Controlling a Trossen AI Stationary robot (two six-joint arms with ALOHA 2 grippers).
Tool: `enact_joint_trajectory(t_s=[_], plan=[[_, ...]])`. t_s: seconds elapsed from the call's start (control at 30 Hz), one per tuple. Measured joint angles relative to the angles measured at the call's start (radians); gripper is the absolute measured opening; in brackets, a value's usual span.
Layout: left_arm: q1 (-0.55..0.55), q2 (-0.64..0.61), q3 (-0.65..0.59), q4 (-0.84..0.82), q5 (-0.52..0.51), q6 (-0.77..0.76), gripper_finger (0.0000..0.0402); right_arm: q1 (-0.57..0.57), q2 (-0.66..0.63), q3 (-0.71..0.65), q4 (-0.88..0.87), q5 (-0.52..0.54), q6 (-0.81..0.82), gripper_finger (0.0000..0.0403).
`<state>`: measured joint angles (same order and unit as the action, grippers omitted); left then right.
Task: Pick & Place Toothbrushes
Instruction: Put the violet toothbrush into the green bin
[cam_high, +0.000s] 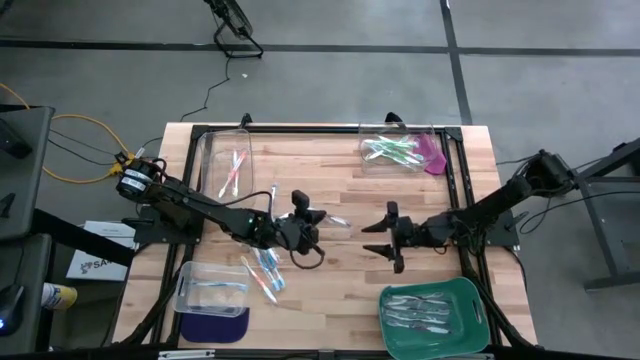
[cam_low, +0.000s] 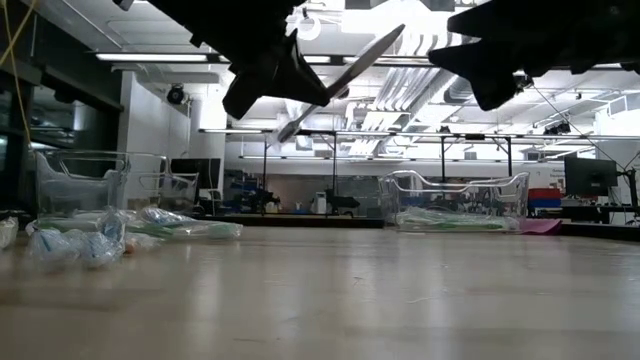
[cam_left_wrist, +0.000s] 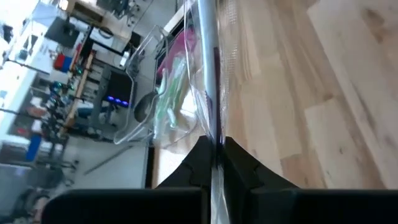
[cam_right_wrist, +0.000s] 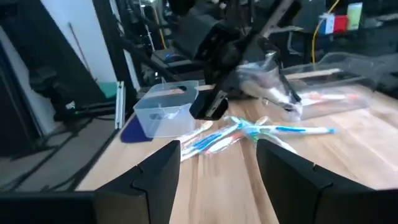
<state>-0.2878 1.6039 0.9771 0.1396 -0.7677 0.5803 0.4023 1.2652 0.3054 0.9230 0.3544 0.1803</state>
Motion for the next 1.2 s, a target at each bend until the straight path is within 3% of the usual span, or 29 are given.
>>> enact_joint_trajectory(t_s=[0.2, 0.4, 0.6, 0.8, 1.2], plan=[[0.0, 0.0, 0.0, 0.042, 0.088, -0.013, 0.0008, 0.038, 0.014, 0.0, 0.05, 0.158, -0.095, 0.0205], [0.003, 0.0, 0.0, 0.061, 0.138, -0.016, 0.0008, 0.069, 0.084, 0.0, 0.093, 0.249, -0.11, 0.0205], [0.043, 0.0, 0.0, 0.065, 0.263, -0.037, 0.0008, 0.071, 0.205, 0.0, 0.271, 0.253, -0.156, 0.0205], [0.055, 0.0, 0.0, 0.06, 0.315, -0.058, 0.0008, 0.066, 0.276, 0.0, 0.407, 0.254, -0.212, 0.0205], [0.052, 0.0, 0.0, 0.068, 0.317, -0.059, 0.0008, 0.053, 0.282, 0.118, 0.315, 0.234, -0.313, 0.0205]])
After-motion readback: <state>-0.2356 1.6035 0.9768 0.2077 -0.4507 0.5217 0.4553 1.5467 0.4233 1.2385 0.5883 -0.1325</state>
